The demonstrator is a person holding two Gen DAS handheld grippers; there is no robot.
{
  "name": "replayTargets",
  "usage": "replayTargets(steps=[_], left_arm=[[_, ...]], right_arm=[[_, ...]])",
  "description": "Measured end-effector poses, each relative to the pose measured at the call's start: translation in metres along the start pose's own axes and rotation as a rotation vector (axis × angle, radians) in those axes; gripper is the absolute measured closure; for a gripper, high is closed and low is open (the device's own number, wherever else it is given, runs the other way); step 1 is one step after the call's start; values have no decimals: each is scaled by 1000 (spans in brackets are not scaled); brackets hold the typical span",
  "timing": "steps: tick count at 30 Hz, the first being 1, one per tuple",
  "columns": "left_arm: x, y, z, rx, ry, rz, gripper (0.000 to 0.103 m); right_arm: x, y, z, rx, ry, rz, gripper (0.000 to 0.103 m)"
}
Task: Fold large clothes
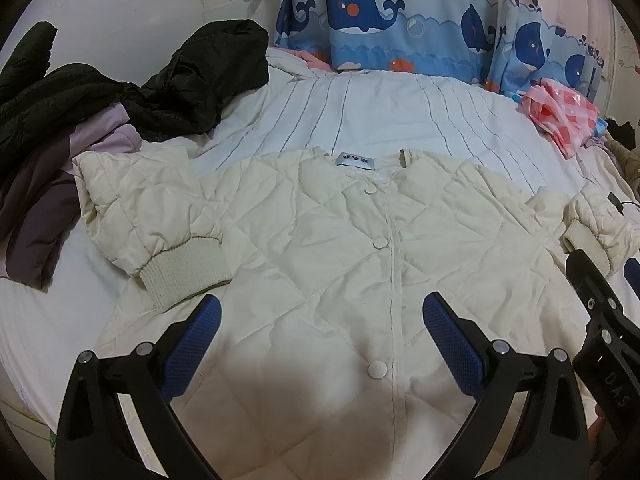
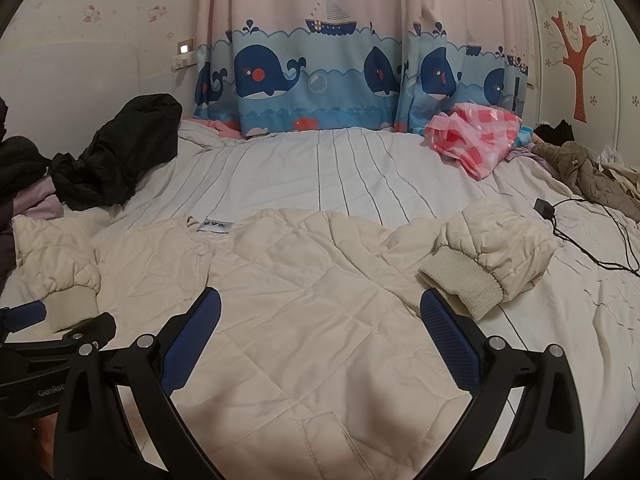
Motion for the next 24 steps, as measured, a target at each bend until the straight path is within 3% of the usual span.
replayTargets(steps=[24], left_arm=[[-3, 8, -3, 1, 7, -20, 6]], right_arm=[[-2, 7, 2, 1, 18, -18, 7]])
Point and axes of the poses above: each gripper's, at about its wrist camera, not at the fingertips, and y roughly against the way its jaws point, x to its left, z to its top, the point moved 7 cm from there along -y, roughly the way its jaws point, and after that the axes turned 13 degrees about x, right-handed, at the moved point
